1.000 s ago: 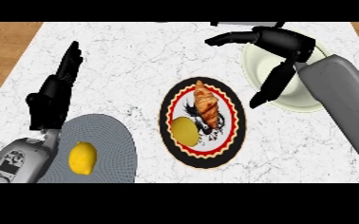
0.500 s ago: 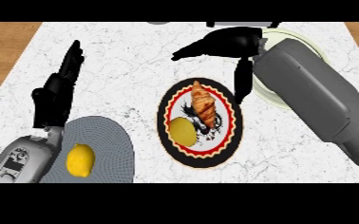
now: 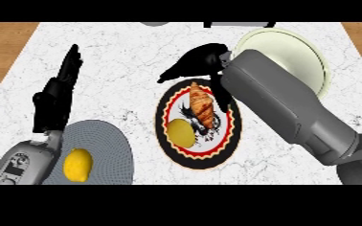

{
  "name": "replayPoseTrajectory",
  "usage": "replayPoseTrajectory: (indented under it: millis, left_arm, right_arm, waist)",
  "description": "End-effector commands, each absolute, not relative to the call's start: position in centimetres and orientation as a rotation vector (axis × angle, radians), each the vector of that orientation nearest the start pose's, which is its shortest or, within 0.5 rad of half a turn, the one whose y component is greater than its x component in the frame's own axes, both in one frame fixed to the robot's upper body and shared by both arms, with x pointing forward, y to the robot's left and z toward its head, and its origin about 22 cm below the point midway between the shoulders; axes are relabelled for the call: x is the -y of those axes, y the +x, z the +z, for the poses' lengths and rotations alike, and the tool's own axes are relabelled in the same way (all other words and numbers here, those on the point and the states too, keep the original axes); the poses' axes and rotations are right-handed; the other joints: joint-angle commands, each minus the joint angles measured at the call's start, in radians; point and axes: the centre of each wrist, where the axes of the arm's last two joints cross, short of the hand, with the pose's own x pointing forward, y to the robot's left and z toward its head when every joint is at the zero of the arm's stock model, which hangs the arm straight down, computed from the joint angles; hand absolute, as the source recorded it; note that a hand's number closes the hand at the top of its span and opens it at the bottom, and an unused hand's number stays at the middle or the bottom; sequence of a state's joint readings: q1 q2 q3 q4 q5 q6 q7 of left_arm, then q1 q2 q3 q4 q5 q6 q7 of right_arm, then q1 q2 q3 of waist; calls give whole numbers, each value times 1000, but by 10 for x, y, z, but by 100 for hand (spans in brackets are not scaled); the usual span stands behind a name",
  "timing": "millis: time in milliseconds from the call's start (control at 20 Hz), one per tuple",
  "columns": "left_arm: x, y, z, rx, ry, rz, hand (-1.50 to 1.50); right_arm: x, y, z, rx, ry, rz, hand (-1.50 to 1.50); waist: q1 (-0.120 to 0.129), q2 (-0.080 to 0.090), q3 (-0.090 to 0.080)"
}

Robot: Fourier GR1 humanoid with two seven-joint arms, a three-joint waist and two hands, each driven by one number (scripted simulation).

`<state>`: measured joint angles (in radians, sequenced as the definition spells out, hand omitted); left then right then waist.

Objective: Pick the croissant from the plate and place it in the bowl

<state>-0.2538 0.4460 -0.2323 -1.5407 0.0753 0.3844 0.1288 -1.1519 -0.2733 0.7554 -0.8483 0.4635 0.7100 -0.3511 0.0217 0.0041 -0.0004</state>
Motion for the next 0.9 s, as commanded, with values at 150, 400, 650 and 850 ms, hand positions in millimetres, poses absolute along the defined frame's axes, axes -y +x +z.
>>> replayPoseTrajectory:
  millis: [150,400,650,850]
  left_arm:
    - [-253,287,83,1648,402,-175,0]
    - [-279,303,84,1649,394,-166,0]
    - [-270,291,80,1654,377,-165,0]
    - [-254,304,77,1664,384,-180,0]
  right_arm:
    - [41,391,120,1007,9,2323,-150]
    - [61,398,100,931,-118,2352,-150]
    - [45,405,76,928,-112,2334,-150]
    - [40,405,66,942,-109,2338,-150]
  waist:
    - [-13,-6,1]
    - [-17,-1,0]
    - [2,2,0]
    - [-5,3,0]
